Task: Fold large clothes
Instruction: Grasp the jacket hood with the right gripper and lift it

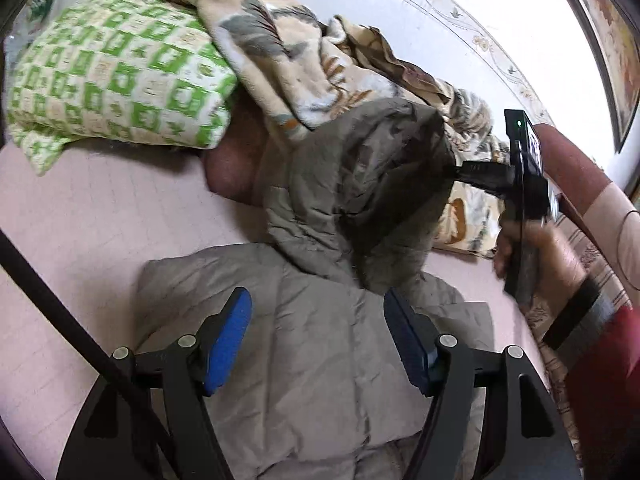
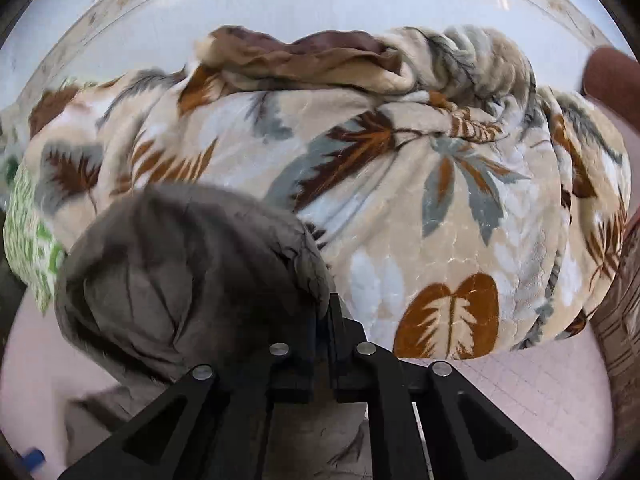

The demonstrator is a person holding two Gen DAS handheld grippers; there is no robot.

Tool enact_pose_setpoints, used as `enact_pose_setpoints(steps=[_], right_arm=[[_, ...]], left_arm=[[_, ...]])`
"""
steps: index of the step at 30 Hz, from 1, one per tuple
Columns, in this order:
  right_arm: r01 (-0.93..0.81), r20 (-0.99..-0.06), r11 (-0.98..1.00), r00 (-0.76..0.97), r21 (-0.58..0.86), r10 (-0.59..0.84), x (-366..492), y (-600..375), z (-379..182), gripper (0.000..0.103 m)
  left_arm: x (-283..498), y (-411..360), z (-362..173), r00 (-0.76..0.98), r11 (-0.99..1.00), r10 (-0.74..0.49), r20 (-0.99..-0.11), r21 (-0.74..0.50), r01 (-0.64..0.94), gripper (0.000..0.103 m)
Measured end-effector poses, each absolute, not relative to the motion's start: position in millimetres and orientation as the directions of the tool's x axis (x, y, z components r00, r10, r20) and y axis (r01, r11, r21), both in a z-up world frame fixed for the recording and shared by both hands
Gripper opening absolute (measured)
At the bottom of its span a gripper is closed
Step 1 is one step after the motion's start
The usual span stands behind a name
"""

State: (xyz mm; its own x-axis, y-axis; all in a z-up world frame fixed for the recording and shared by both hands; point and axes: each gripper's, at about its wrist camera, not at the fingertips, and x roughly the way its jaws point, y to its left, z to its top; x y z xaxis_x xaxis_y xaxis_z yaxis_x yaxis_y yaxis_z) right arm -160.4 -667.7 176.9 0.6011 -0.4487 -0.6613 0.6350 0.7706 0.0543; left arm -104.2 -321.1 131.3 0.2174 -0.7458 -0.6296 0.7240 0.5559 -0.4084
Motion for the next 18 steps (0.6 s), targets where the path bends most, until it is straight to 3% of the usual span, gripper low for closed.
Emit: enact_pose_setpoints(steps=[8,13,18], right_arm=[[0.521,-0.546,0.853,0.716,0.004,-0.435,-249,-596,193,0.005],[0.45,-0.546,0.893,0.75,0.005,-0.375,-302,-549,180,0.005],[0.415,-0.576,0.91,0.748,0.018,-0.33,-352,-509,145,0.005]], left_arm=[[-110,-344,154,0.147,0.475,-0.803,-0.578,-0.471,0.743,0.068],[-132,-333,160,0.094,0.413,-0.85,-0.519,-0.546,0.729,0.068],[-148,-330,146,0.053,0.411,-0.843,-0.536,-0.577,0.705,0.068]])
